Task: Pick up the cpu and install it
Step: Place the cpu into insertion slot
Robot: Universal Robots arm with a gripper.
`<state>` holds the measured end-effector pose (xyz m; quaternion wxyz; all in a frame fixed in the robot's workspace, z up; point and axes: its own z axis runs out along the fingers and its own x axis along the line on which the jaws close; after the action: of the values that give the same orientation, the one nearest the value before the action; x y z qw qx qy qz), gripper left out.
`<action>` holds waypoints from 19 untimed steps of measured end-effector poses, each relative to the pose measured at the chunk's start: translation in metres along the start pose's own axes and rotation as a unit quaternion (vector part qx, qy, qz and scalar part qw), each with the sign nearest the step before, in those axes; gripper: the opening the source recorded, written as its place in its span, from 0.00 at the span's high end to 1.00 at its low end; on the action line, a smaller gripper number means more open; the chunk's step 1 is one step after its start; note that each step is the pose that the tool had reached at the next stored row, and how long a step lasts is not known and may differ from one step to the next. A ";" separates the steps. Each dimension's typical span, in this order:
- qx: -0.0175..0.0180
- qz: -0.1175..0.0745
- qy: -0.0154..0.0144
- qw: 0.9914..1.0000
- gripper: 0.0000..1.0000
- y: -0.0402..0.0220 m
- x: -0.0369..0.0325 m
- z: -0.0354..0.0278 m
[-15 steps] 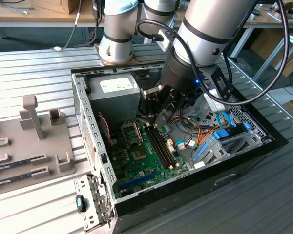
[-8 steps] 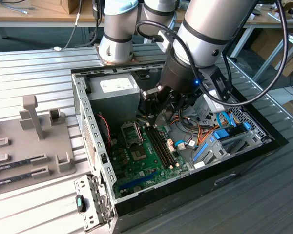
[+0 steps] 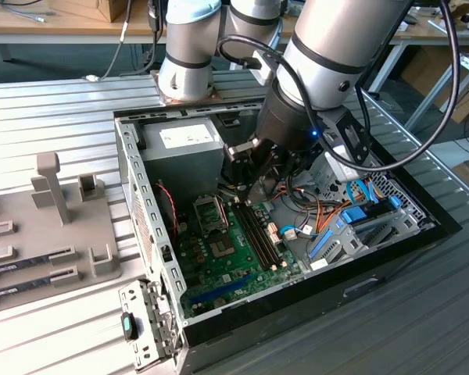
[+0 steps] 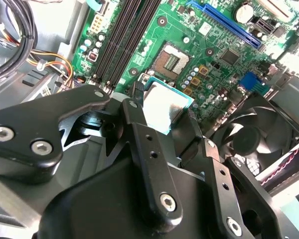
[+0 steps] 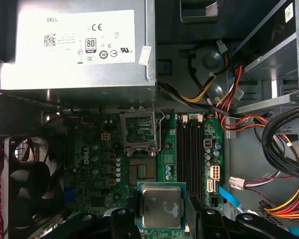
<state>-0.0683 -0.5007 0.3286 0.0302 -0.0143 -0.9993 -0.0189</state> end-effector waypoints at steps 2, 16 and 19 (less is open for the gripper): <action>0.000 0.000 0.000 1.000 0.53 -0.0003 -0.0001 0.0008; 0.000 0.000 0.000 1.000 0.53 -0.0018 -0.0002 0.0052; 0.000 0.000 0.000 1.000 0.53 -0.0020 -0.0003 0.0061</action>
<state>-0.0684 -0.5025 0.3223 0.0302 -0.0143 -0.9993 -0.0189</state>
